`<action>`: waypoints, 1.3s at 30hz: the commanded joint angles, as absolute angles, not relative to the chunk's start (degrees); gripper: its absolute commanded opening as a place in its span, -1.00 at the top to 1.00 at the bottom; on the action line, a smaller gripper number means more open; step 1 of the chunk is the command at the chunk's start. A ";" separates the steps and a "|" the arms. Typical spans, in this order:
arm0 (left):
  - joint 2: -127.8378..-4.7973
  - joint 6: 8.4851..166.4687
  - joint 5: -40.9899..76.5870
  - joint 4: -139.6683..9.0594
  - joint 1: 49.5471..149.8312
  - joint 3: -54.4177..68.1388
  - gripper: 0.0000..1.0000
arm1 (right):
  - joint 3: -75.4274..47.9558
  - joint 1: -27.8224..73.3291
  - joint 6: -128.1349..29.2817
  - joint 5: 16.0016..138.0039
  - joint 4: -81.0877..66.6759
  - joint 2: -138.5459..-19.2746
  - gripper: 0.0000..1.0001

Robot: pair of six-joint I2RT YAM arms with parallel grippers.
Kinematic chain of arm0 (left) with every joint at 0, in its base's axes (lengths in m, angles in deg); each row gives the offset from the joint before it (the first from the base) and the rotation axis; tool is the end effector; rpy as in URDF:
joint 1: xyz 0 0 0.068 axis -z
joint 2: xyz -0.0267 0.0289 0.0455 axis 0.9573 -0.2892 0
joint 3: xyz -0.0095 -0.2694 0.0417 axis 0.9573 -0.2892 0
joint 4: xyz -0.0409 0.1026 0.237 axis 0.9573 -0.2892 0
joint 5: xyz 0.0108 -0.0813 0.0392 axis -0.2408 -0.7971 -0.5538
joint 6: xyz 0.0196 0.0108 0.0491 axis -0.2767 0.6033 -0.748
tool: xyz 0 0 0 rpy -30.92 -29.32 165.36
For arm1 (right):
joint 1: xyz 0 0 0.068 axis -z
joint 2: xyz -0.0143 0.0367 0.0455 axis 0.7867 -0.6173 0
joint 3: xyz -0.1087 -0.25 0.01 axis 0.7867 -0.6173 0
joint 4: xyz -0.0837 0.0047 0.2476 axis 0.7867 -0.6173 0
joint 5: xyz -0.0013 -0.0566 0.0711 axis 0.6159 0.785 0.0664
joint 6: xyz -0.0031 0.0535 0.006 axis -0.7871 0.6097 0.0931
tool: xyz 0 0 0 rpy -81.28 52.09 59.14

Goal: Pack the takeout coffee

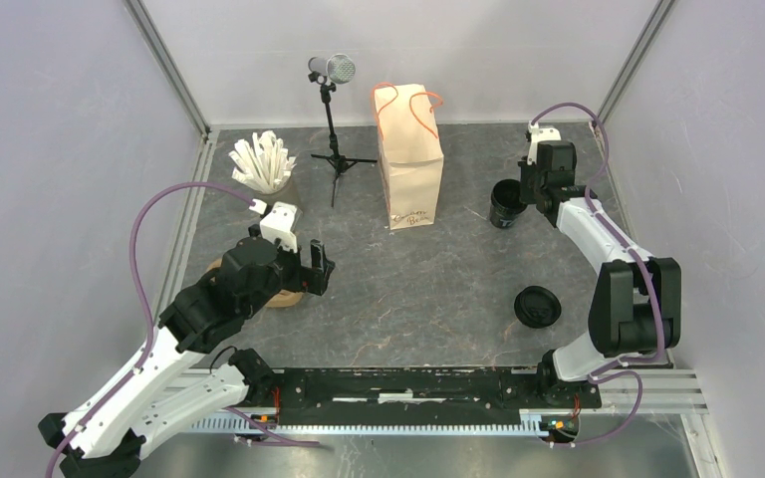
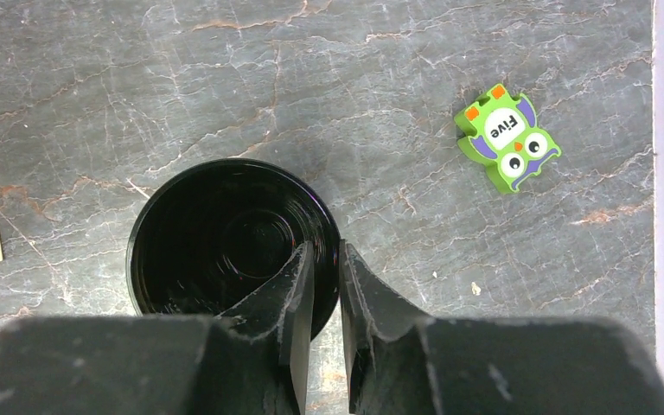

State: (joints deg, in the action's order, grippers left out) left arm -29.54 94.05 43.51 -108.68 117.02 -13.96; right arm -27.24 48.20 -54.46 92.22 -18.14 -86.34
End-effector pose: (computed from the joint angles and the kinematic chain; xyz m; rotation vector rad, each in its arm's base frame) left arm 0.1044 -0.0853 0.3391 0.2738 2.0452 -0.3584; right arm 0.3451 0.0174 0.2552 0.0351 2.2271 -0.0954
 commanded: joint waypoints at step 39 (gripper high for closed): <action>-29.59 94.18 43.90 -108.10 116.96 -13.87 -1.00 | -26.26 48.61 -55.43 94.11 -17.69 -87.12 0.64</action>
